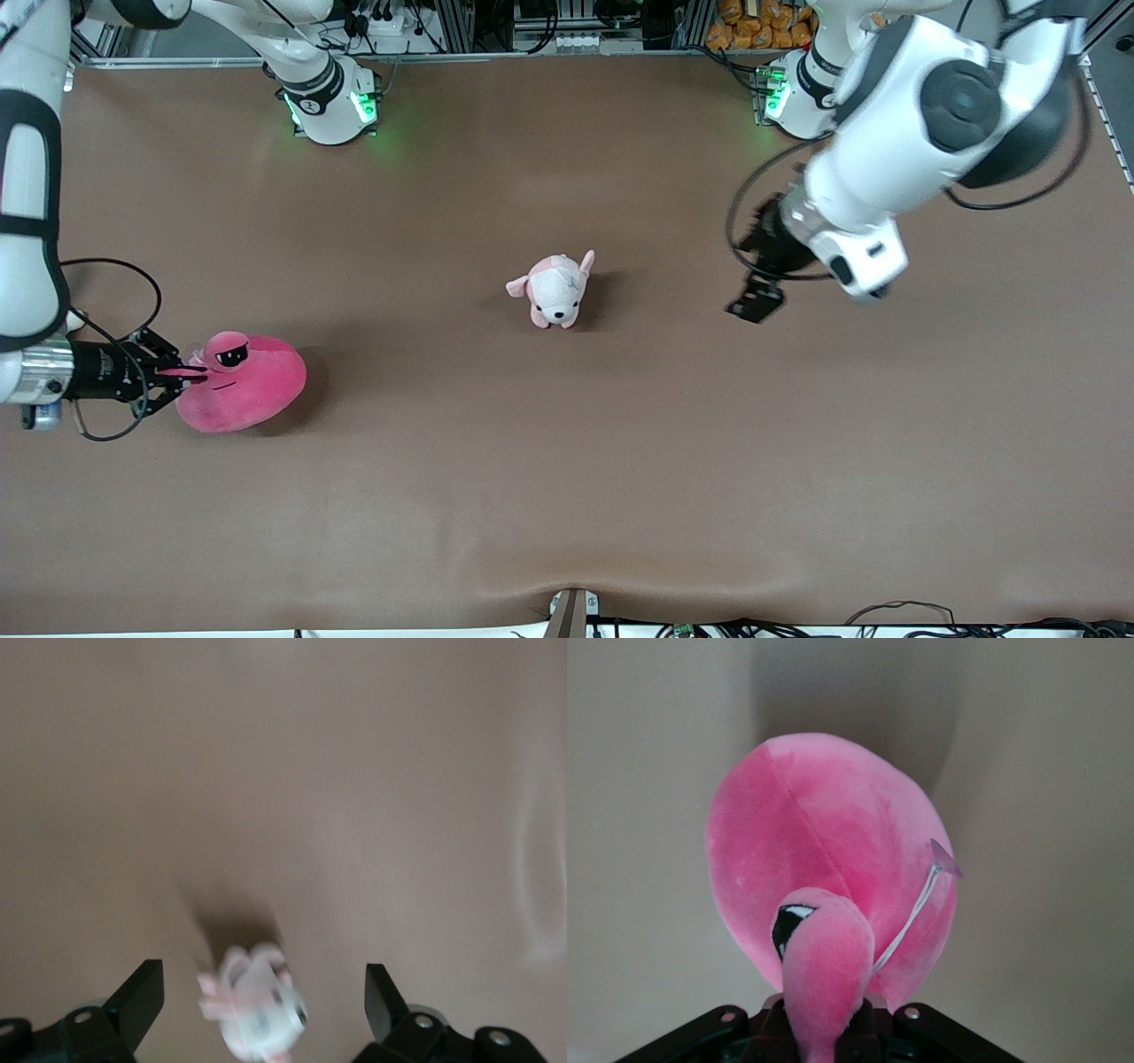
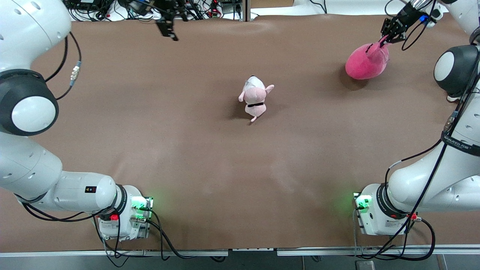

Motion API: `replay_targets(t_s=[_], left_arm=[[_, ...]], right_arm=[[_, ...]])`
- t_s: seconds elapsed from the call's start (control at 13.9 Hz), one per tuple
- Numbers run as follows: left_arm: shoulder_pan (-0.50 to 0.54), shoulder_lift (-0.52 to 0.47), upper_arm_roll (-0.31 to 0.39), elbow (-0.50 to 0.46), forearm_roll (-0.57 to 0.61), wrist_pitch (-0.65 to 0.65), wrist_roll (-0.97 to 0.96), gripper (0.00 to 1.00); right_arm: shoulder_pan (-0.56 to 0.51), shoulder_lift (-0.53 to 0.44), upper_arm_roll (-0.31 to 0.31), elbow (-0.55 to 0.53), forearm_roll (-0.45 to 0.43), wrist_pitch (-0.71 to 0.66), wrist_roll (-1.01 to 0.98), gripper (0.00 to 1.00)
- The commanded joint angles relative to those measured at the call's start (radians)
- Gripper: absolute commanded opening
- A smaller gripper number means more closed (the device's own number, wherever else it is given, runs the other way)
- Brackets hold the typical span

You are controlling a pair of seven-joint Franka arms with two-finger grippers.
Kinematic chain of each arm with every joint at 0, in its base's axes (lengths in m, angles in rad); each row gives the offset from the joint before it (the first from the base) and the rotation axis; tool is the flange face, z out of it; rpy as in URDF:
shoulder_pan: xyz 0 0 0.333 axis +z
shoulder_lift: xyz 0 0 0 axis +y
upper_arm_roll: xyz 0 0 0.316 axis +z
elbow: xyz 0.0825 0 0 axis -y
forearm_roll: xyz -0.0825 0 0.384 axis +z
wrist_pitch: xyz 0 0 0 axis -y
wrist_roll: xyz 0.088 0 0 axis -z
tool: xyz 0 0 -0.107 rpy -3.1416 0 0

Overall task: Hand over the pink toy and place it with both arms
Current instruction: 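Carry the pink toy with the right gripper beside the grey plush, then open the right gripper to set the pink toy on the table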

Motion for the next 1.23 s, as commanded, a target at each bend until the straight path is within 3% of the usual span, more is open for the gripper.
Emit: replay_targets(t_s=[0.0,0.07,0.14,0.22,0.43,0.58,0.87,1.15], left_arm=[[0.069,-0.014,-0.010,0.008,0.063,-0.045,0.253,1.00],[0.087,-0.019,-0.009,0.009,0.072,-0.060,0.342,1.00],[0.100,-0.020,-0.009,0.018,0.083,-0.080,0.427,1.00],[0.100,-0.019,-0.009,0.046,0.102,-0.118,0.500,1.00],[0.103,-0.013,-0.009,0.129,0.241,-0.199,0.663,1.00],[0.106,-0.014,-0.004,0.138,0.257,-0.207,0.774,1.00],[0.179,-0.039,0.005,0.137,0.257,-0.236,0.978,1.00],[0.190,-0.111,0.022,0.112,0.249,-0.256,1.099,1.00]], right_arm=[[-0.107,0.051,0.026,-0.011,0.037,-0.032,-0.206,0.01],[-0.118,0.052,0.025,-0.015,0.063,-0.038,-0.239,0.27],[-0.115,0.051,0.025,-0.012,0.063,-0.039,-0.250,0.79],[-0.111,0.048,0.025,-0.002,0.062,-0.038,-0.251,1.00],[-0.104,0.016,0.067,0.117,0.068,-0.119,-0.242,1.00],[-0.091,0.014,0.094,0.270,0.057,-0.194,-0.245,1.00],[-0.003,-0.071,0.091,0.357,0.008,-0.289,-0.288,1.00],[0.131,-0.205,0.091,0.355,-0.309,-0.317,-0.739,1.00]])
